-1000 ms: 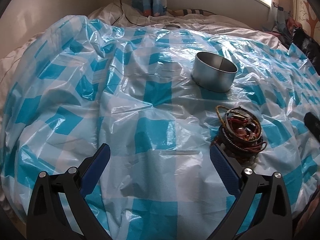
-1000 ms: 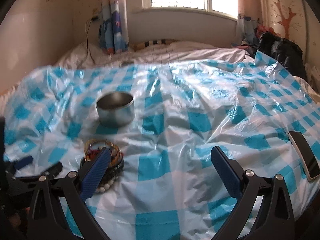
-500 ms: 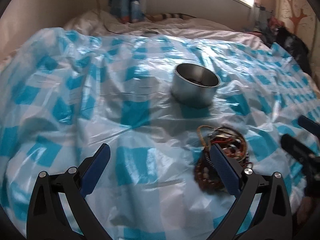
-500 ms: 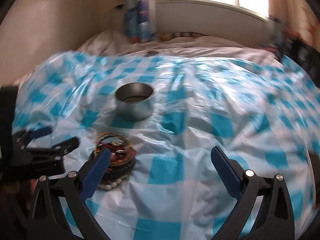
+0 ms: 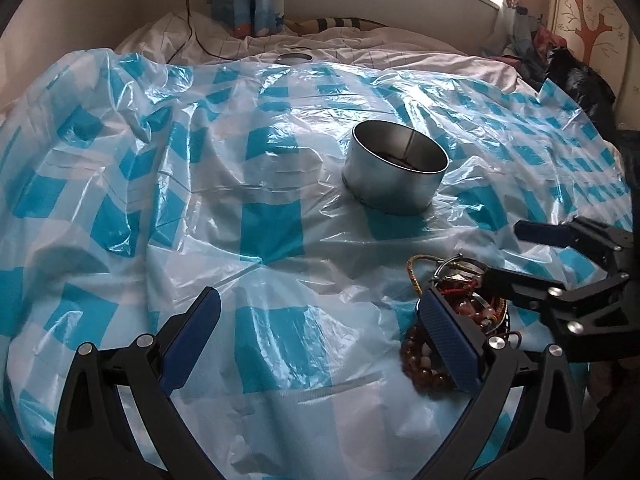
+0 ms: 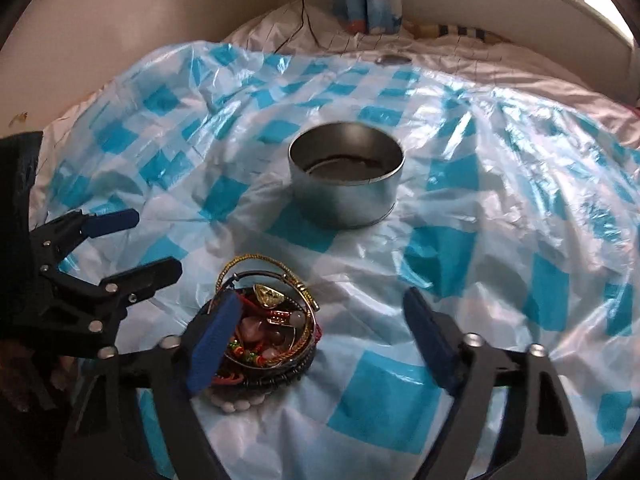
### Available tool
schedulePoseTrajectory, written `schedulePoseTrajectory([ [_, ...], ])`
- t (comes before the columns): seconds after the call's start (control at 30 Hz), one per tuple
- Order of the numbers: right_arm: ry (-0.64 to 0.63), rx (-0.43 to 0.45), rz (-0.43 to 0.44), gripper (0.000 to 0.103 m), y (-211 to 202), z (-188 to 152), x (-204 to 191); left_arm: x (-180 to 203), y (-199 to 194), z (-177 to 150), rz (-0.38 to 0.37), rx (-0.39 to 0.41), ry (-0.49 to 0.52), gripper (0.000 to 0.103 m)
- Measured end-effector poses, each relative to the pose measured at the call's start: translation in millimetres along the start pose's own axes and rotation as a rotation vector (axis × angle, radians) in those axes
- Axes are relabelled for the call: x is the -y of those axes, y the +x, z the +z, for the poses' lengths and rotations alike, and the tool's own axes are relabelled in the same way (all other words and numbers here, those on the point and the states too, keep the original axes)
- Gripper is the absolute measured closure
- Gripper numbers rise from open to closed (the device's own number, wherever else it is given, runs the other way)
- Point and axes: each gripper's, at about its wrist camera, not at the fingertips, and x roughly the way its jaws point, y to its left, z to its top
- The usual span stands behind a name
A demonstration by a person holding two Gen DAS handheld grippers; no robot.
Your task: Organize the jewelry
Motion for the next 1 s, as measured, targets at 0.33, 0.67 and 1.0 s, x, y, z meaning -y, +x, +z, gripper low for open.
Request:
schedulePoseTrajectory([
  [0.33,-0.002,-0.013,0.05,0.046,8,2,-2,2,-1,0,0.027,-0.002,0.019,0.007],
  [0.67,0.065,-0.057,0.132,0.091,14,-2,8,-10,-2,-1,-0.006,-0.014,-0.045,0.007],
  [1.0,0.137,-0.001,0.221,0.098,-2,-1,19,-33,10,0,-0.169,-0.061,-0.215,0.007],
])
